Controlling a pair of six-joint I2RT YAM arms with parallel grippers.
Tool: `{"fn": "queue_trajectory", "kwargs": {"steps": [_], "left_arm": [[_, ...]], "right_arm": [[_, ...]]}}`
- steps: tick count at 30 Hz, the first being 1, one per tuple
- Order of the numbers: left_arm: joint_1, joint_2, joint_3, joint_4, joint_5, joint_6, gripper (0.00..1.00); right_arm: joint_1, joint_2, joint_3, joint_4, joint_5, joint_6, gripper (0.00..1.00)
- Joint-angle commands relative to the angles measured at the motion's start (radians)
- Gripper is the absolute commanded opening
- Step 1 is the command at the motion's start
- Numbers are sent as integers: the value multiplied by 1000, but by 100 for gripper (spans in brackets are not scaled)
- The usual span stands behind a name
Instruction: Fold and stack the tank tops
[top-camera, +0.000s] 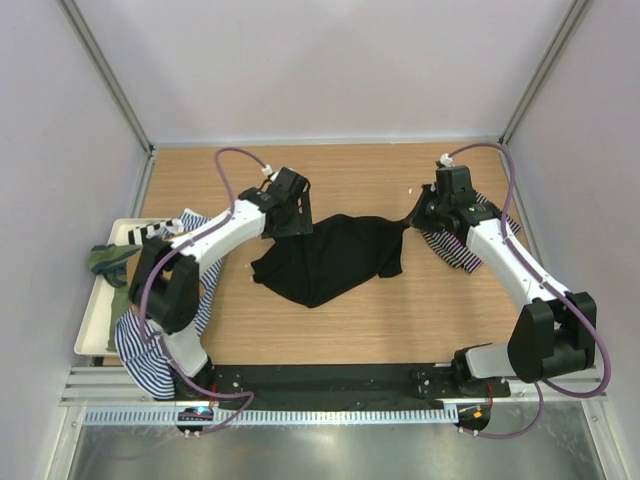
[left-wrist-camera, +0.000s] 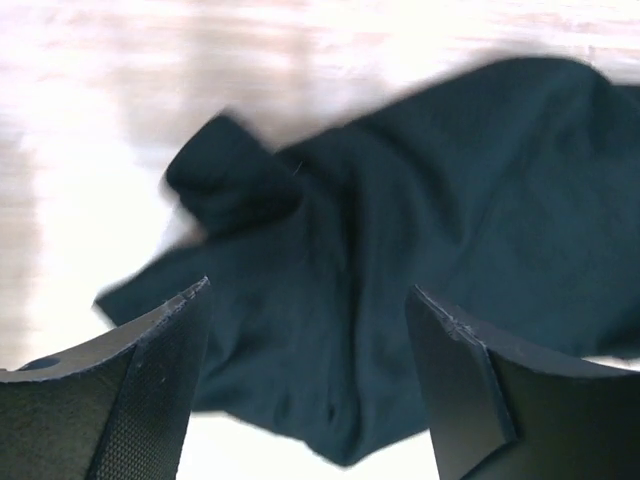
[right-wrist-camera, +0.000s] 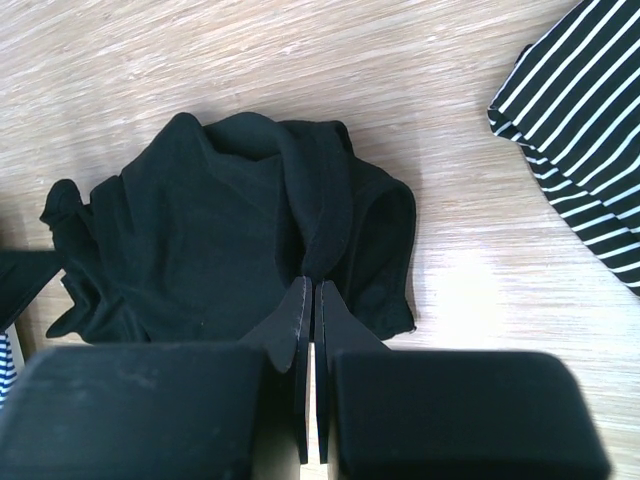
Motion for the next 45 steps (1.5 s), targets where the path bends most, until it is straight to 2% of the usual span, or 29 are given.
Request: {"fn": "queue_trajectory", "kwargs": {"steps": [1,4,5,6,7,9,10,11,13,15,16,19,23,26,31,32,34,38,39,40,41,45], "left_arm": [[10,92,125,-56,29,79,78],[30,201,210,-92,29,93,74],[37,233,228,-95,44,93,69],[53,248,231,-95,60,95,63],[60,256,230,-95,93,95,48],[74,252,213,-95,106,96,34],[77,241,199,-89,101,96,23],[80,227,164,-78,91,95,15],[108,155,123,-67,72,78,0],[152,71,-1,15,65,38,0],[172,-37,-102,54,77,23,0],[232,-234,-245,193,107,-46,0],[235,-420,-489,315,146,-149,0],[223,-542,-646,362,178,-218,0],[70,-796,-883,410,13,-289,1],[33,-880,-911,419,6,-301,1],[-1,-951,-983,463,17,-292,0],[-74,-1037,-1031,465,84,-246,5],[-87,-1041,-1034,458,81,-243,8],[-96,-1040,-1030,426,77,-243,19],[-107,-1035,-1024,402,71,-244,25],[-107,-1021,-959,286,-18,-263,21]], "right_arm": [[1,-36,12,38,-14,-15,1],[1,-33,12,38,-19,-12,1],[1,-34,10,36,-21,-10,1],[1,-37,10,38,-22,-10,1],[1,-37,10,38,-22,-10,1],[2,-36,12,36,-18,-13,1],[1,-36,15,33,-15,-15,1],[1,-36,13,35,-15,-15,1],[1,-36,15,35,-11,-15,1],[2,-33,15,35,-10,-13,1],[2,-33,10,33,-8,-10,1],[1,-39,-2,42,7,-3,1],[1,-47,-34,64,30,23,1],[1,-59,-73,82,62,56,1],[1,-93,-157,128,91,102,1],[2,-96,-168,134,132,111,1],[2,-93,-197,145,145,120,1],[2,-68,-225,158,174,129,1],[1,-62,-229,162,182,132,1],[2,-56,-231,165,182,132,1],[1,-54,-232,171,180,132,1],[1,-71,-242,181,189,129,1]]}}
